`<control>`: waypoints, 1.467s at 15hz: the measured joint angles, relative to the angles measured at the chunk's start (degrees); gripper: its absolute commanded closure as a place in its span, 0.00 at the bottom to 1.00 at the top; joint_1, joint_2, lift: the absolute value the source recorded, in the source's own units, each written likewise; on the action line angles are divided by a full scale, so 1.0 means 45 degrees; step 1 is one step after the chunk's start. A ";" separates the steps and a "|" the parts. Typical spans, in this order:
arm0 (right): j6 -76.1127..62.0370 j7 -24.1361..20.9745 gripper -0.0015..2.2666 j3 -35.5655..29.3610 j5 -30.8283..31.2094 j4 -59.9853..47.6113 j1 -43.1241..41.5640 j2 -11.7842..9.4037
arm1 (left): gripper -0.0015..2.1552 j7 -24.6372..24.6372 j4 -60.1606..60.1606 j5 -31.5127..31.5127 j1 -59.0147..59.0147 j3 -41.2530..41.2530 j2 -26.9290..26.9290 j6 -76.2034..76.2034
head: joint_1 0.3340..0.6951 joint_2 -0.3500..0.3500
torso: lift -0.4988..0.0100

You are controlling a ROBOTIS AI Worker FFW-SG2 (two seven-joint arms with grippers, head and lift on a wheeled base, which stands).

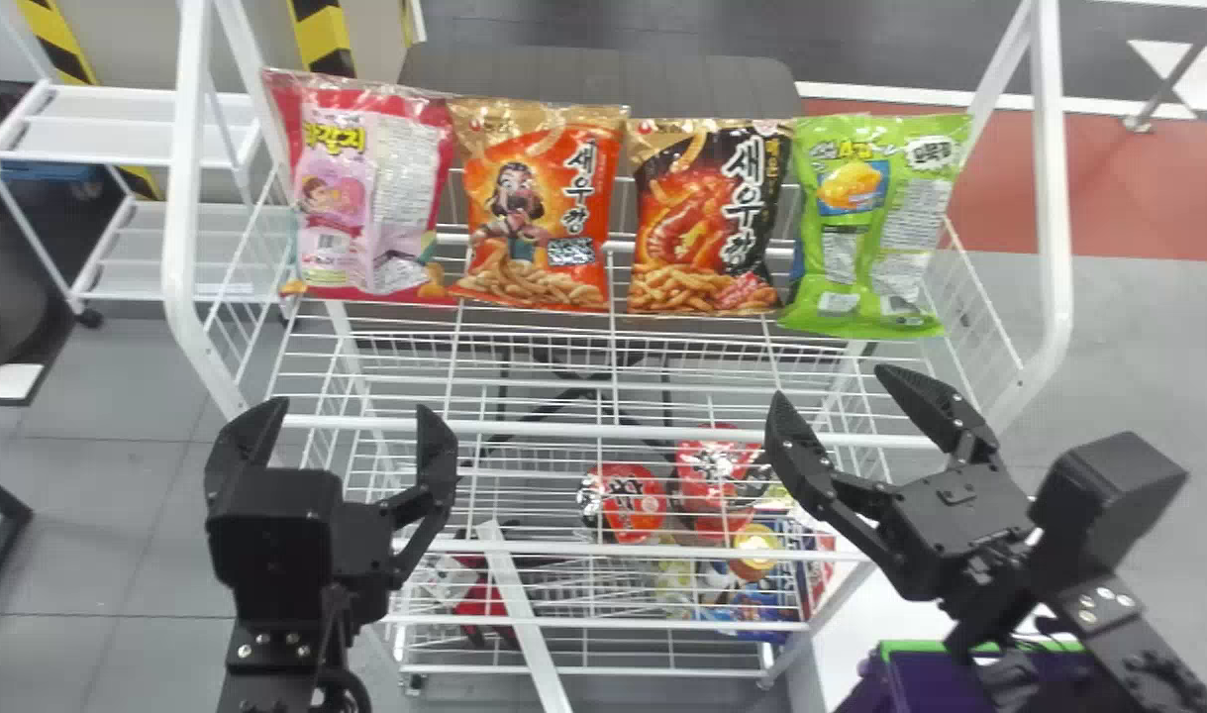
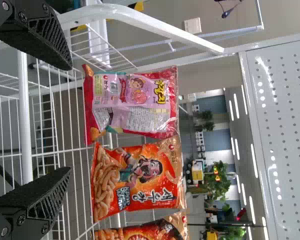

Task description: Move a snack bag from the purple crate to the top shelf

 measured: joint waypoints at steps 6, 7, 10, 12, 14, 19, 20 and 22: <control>0.1462 -0.0170 0.08 0.0106 -0.0775 -0.1370 0.1310 0.0000 | 0.05 -0.0788 -0.0749 0.1053 0.0453 0.1503 -0.0537 0.0251 | 1.00 0.56 | 0.98; 0.1586 -0.0327 0.08 0.0158 -0.0798 -0.1517 0.1446 0.0000 | 0.05 -0.0422 -0.0753 0.0987 0.0630 0.1509 -0.0580 -0.0580 | 1.00 0.56 | 0.98; 0.1057 -0.0234 0.08 0.0249 -0.0781 -0.1577 0.1540 0.0000 | 0.05 -0.0016 -0.0545 0.0851 0.1011 0.1481 -0.0609 -0.2825 | 1.00 0.59 | 0.98; 0.0567 -0.0141 0.08 0.0268 -0.0766 -0.1547 0.1552 0.0000 | 0.05 -0.0014 -0.0444 0.0826 0.1049 0.1476 -0.0634 -0.3088 | 1.00 0.60 | 0.98; 0.0322 -0.0022 0.08 0.0290 -0.0770 -0.1606 0.1587 0.0000 | 0.05 0.0078 -0.0413 0.0788 0.1073 0.1439 -0.0639 -0.3078 | 1.00 0.60 | 0.98; 0.0164 0.0017 0.08 0.0327 -0.0827 -0.1718 0.1699 0.0000 | 0.05 0.0120 -0.0298 0.0634 0.1139 0.1362 -0.0640 -0.3077 | 1.00 0.61 | 0.98; 0.0164 0.0017 0.08 0.0325 -0.0845 -0.1748 0.1730 0.0000 | 0.05 0.0128 -0.0297 0.0579 0.1158 0.1321 -0.0640 -0.3076 | 1.00 0.60 | 0.98; 0.0164 0.0034 0.08 0.0318 -0.0866 -0.1786 0.1790 0.0000 | 0.05 0.0140 -0.0300 0.0512 0.1197 0.1264 -0.0640 -0.3074 | 1.00 0.60 | 0.98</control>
